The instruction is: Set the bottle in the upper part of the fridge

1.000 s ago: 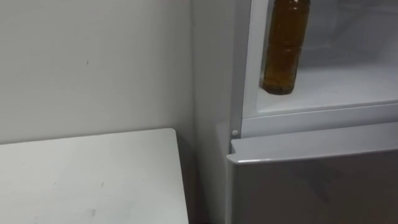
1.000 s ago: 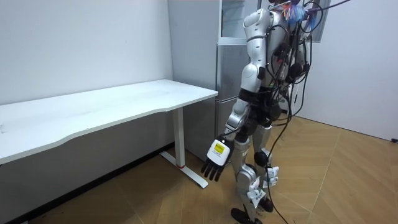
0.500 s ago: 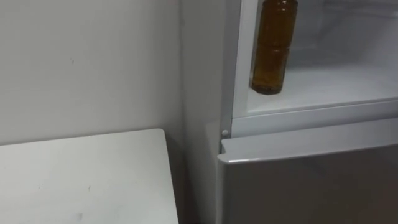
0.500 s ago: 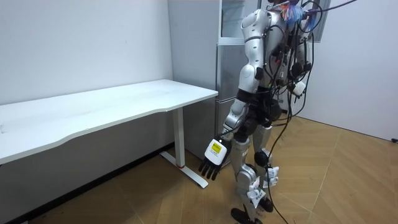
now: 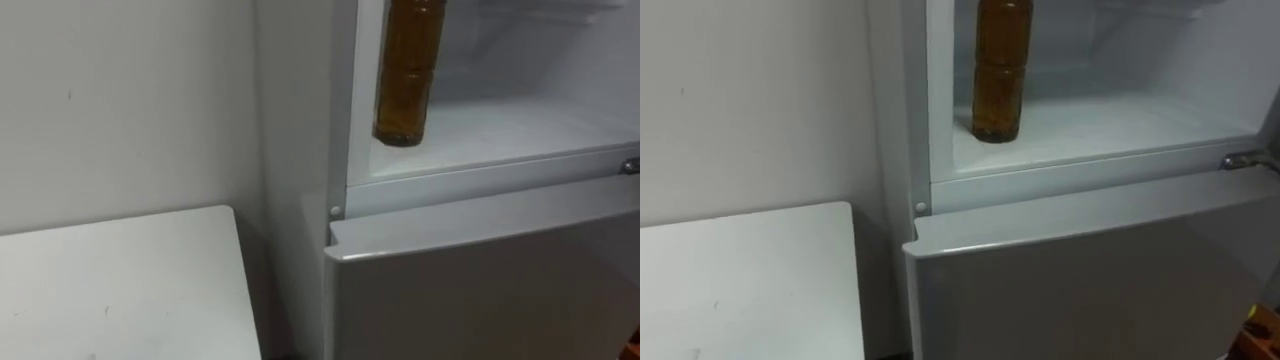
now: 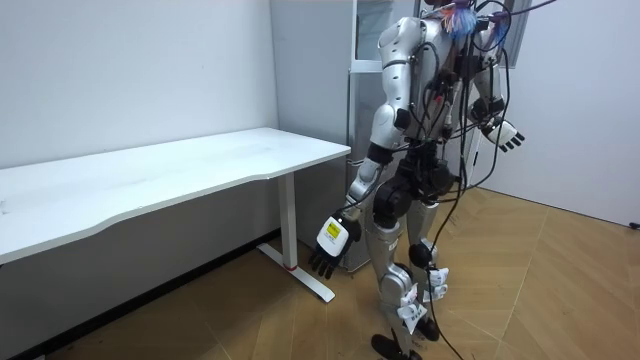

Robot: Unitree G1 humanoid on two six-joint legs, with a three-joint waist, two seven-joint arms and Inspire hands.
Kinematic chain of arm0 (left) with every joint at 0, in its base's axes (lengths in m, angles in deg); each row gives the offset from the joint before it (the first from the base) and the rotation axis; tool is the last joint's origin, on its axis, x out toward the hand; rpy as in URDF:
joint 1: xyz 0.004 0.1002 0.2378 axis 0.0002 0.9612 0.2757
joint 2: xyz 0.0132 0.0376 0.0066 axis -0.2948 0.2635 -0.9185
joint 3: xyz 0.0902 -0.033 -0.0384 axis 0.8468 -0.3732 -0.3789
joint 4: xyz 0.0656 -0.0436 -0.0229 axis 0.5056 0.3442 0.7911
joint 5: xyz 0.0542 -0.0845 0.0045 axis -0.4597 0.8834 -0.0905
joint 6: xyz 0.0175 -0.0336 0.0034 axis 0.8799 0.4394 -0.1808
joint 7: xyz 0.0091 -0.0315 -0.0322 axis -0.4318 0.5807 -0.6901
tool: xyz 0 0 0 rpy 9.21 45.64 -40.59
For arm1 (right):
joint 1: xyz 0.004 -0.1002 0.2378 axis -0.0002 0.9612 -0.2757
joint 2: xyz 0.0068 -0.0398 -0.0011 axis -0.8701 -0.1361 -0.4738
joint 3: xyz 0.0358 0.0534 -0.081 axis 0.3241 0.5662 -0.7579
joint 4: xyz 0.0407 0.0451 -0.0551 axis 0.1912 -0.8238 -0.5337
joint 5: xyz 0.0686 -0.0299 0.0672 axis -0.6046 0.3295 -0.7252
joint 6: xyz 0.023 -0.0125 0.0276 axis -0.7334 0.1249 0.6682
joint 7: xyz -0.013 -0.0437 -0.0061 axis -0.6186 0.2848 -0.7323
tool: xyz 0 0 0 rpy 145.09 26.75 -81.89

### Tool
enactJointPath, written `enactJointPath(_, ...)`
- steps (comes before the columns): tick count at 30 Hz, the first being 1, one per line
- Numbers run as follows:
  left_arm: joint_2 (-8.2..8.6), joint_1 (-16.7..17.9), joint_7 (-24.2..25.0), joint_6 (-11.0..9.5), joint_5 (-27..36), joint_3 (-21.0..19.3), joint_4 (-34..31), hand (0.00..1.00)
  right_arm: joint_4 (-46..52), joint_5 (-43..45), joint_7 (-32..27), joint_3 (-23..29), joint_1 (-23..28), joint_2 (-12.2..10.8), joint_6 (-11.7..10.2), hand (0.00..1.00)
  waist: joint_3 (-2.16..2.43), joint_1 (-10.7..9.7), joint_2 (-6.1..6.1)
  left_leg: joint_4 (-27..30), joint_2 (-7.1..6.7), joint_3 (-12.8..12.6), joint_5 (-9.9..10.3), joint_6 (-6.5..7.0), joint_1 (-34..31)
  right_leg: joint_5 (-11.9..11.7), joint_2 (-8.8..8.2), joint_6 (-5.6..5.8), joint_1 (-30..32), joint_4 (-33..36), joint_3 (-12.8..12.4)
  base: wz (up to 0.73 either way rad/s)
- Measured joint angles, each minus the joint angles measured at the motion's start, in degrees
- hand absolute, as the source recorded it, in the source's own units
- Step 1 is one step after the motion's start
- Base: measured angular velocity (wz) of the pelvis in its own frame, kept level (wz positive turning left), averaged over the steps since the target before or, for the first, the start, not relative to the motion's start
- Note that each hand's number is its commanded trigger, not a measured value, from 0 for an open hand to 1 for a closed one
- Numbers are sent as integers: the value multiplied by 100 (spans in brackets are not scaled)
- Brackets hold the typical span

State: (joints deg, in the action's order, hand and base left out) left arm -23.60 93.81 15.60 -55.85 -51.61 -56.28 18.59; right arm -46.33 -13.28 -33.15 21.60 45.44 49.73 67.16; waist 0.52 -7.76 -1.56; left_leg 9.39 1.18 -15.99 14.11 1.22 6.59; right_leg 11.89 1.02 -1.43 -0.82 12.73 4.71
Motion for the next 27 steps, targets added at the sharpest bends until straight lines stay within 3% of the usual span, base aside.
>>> enactJointPath(4,2,-43,7,-13,-88,-172,-12,0,467,-86,-125,369,-24,4,-3,0,4,-7,-15,-5,10,-112,-1,-2,-3,1,13,-3,64,22,-53,-8)
enactJointPath(16,-14,-22,7,-9,-329,-288,47,0,1568,131,-61,862,-171,80,-34,0,2,-36,-112,-5,5,-121,-1,-2,-9,0,8,-1,69,6,-48,0)
enactJointPath(27,-7,-5,-16,29,-367,-448,64,0,2477,166,-62,914,-305,94,-30,0,0,-28,-116,-1,9,-109,-1,-2,-3,1,3,-2,68,48,-8,1)
